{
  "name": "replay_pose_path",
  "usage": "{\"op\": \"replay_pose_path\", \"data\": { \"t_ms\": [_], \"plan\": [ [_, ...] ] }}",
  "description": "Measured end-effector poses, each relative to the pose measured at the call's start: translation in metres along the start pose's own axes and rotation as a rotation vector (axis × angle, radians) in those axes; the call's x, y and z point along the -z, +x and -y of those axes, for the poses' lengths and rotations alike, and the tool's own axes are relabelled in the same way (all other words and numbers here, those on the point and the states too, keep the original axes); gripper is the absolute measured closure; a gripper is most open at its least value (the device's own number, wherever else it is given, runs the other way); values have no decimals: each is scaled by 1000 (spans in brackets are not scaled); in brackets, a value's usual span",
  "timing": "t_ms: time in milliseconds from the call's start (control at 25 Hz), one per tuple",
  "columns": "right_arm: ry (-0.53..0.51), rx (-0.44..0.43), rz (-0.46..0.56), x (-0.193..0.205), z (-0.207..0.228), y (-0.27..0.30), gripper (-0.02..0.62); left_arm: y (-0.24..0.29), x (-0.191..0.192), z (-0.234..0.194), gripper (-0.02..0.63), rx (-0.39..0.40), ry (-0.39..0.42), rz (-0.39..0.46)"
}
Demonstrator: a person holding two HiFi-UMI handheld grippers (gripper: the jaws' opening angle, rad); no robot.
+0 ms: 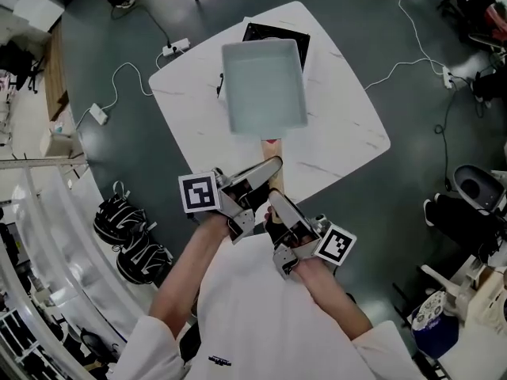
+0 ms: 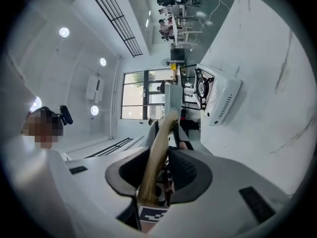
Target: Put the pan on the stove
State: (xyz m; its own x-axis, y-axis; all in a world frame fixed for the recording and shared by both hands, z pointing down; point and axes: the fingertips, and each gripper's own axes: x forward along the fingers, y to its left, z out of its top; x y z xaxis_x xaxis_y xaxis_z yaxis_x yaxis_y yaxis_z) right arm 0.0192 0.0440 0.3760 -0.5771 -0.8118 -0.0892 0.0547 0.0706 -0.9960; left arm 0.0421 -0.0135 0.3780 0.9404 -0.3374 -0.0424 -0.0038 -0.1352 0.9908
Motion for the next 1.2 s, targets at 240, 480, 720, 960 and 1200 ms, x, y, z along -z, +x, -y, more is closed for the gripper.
{"op": "replay_pose_path", "data": {
  "t_ms": [240,480,720,960,1200],
  "plan": [
    [15,4,16,-5,1,22,471,2,-19,-5,477,7,-37,-19],
    [-2,5,5,-2,-3,31,471,-3,-25,-2,477,-9,-29,-50],
    [-15,30,13,-25,26,67,471,7,-64,-38,477,-47,-22,-87],
    [-25,53,20,-49,56,97,471,19,-95,-76,477,-41,-60,-122],
    [-7,75,45,-83,95,127,471,46,-130,-114,477,-26,-52,-169]
  ]
}}
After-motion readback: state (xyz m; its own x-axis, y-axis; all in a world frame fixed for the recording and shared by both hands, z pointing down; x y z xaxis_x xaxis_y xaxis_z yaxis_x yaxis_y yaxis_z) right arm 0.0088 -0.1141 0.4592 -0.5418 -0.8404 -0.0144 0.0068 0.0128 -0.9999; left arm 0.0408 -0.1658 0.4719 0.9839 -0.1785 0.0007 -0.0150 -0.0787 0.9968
